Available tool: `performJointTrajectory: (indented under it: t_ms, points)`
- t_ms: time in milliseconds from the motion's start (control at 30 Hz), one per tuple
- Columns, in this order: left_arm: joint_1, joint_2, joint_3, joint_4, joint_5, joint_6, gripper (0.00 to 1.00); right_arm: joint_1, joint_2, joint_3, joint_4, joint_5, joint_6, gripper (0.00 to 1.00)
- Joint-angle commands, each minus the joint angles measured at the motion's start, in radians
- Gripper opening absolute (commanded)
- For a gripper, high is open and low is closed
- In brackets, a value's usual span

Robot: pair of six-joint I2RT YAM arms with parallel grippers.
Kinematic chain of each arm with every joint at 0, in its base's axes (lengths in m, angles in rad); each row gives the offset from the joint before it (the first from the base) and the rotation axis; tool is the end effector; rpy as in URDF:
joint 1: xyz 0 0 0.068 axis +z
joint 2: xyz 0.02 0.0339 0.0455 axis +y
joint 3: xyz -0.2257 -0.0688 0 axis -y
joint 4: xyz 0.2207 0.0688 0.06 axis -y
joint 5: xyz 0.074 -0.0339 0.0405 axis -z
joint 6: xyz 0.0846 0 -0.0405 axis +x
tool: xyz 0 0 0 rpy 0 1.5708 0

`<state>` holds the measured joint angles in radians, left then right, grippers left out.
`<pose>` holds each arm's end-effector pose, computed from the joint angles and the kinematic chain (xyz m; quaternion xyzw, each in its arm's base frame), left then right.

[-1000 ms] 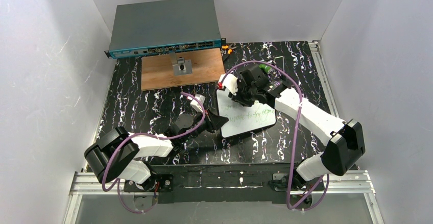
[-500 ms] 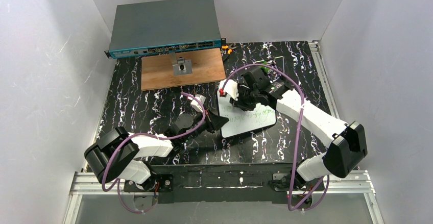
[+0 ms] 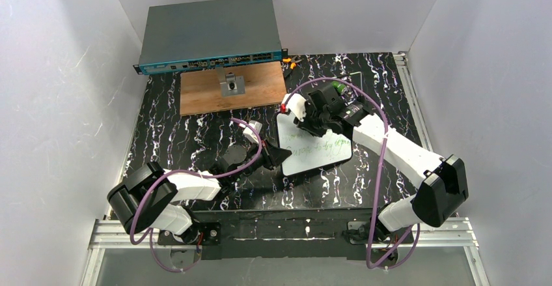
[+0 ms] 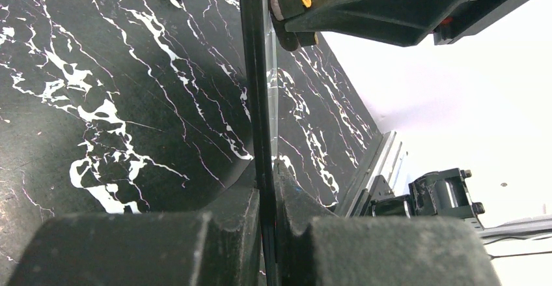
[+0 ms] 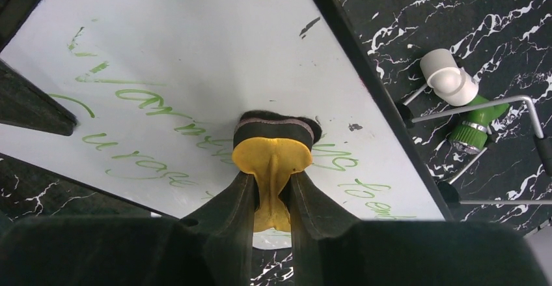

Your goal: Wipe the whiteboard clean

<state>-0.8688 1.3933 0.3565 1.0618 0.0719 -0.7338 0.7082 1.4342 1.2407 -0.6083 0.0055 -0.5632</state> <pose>0.1907 -0.2349 0.1802 0.0727 0.6944 -0.5313 0.4797 0.2492 0.2128 0.2396 -0.5496 0.7465 0.0246 0.3743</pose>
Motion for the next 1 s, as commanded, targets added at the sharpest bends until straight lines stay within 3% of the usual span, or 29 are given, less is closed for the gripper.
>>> performJointTrajectory:
  t_ms: [0,100,200,333,433,533,767,967]
  points:
    - [-0.023,-0.012,0.012,-0.01,0.097,0.087,0.0,-0.011,0.004,0.022,0.058,0.008,0.0,0.01]
    - [-0.024,-0.011,0.012,-0.01,0.097,0.087,0.0,-0.01,0.001,0.035,-0.011,-0.151,-0.021,0.01]
    - [-0.024,-0.012,0.012,-0.012,0.096,0.087,0.0,-0.012,-0.011,0.048,0.025,-0.198,0.048,0.01]
    - [-0.023,-0.015,0.012,-0.016,0.096,0.089,0.0,-0.04,-0.002,0.012,0.182,0.055,0.186,0.01]
    - [-0.023,-0.011,0.013,-0.012,0.098,0.089,0.0,-0.047,-0.01,-0.022,0.189,0.086,0.151,0.01]
    - [-0.024,-0.014,0.012,-0.013,0.1,0.092,0.0,-0.047,-0.002,0.033,-0.02,-0.323,0.043,0.01]
    - [-0.024,-0.014,0.016,-0.016,0.108,0.098,0.0,-0.075,-0.009,0.045,0.145,-0.098,0.226,0.01]
    - [-0.024,-0.013,0.018,-0.016,0.11,0.101,0.0,-0.123,-0.015,-0.007,0.199,0.023,0.243,0.01]
